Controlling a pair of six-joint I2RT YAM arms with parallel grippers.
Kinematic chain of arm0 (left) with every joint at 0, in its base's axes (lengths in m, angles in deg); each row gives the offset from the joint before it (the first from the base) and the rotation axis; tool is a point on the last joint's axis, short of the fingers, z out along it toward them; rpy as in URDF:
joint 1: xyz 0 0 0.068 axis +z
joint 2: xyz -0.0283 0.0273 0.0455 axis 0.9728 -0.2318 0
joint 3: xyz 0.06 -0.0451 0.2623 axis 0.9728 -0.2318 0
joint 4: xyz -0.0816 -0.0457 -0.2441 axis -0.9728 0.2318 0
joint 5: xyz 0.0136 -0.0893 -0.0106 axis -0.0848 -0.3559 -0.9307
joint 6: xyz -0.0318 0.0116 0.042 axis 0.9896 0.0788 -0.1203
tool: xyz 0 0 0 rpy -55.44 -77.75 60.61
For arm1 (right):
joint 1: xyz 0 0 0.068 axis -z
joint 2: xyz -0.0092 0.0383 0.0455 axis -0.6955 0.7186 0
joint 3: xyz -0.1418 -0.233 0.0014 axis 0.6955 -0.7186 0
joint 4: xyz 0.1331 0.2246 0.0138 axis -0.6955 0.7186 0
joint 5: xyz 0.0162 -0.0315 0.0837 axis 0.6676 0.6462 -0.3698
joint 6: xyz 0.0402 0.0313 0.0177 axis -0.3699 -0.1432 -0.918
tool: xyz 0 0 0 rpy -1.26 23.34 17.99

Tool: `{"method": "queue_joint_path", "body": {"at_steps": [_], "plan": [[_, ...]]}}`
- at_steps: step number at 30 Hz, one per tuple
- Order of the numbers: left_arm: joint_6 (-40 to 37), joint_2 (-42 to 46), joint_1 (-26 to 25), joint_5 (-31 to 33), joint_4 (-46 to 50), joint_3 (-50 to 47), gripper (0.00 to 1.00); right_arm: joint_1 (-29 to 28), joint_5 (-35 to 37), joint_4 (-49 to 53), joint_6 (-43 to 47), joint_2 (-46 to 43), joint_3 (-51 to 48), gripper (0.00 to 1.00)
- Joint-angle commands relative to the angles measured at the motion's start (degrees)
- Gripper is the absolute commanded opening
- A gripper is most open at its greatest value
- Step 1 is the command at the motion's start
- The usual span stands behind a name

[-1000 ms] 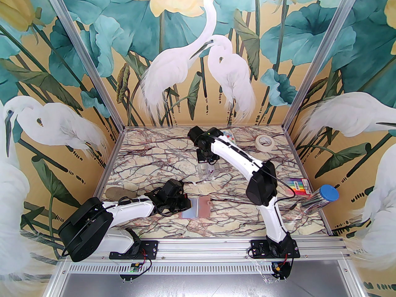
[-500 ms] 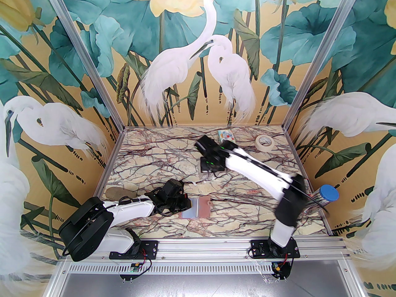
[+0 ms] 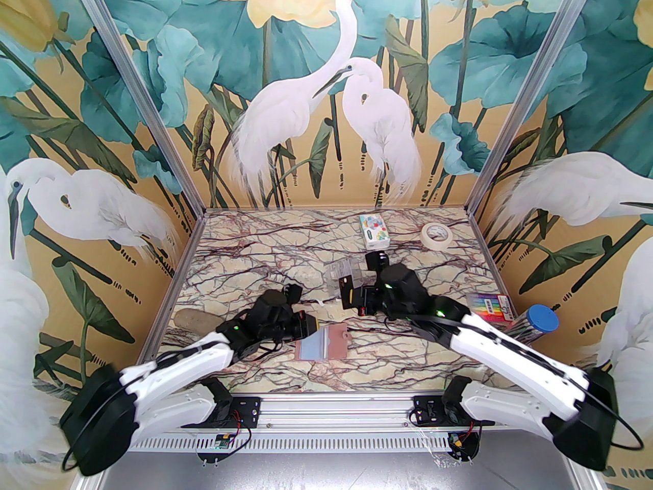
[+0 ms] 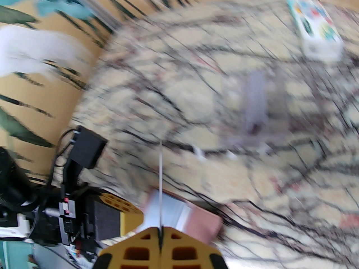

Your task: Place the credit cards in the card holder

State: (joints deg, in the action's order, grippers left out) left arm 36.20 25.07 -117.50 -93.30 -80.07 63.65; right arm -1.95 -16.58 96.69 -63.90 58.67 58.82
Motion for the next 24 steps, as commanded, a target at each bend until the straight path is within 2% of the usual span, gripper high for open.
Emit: {"method": "queue_joint_path", "body": {"at_steps": [1, 7, 10, 16, 24], "plan": [[-3.7, 5.0, -0.4, -5.1, -3.8, 3.8, 0.16, 0.1, -4.6, -10.3, 1.3, -3.4, -1.6, 0.00], [-4.1, 12.1, -0.4, -8.4, -8.1, 7.4, 0.22, 0.1, -10.5, -20.1, -1.1, -8.4, -4.0, 0.00], [-1.4, 15.8, -0.4, -10.3, -15.0, 6.0, 0.29, 0.1, -12.9, -22.9, -1.9, -10.8, -4.8, 0.00], [-0.1, 18.5, -0.4, -15.2, -20.5, 6.5, 0.42, 0.1, -18.1, -27.4, -4.2, -14.1, -5.4, 0.00], [-2.4, 14.9, -0.5, -24.0, -21.5, 10.8, 0.41, 0.1, -27.6, -31.7, -8.5, -10.3, -4.2, 0.00]]}}
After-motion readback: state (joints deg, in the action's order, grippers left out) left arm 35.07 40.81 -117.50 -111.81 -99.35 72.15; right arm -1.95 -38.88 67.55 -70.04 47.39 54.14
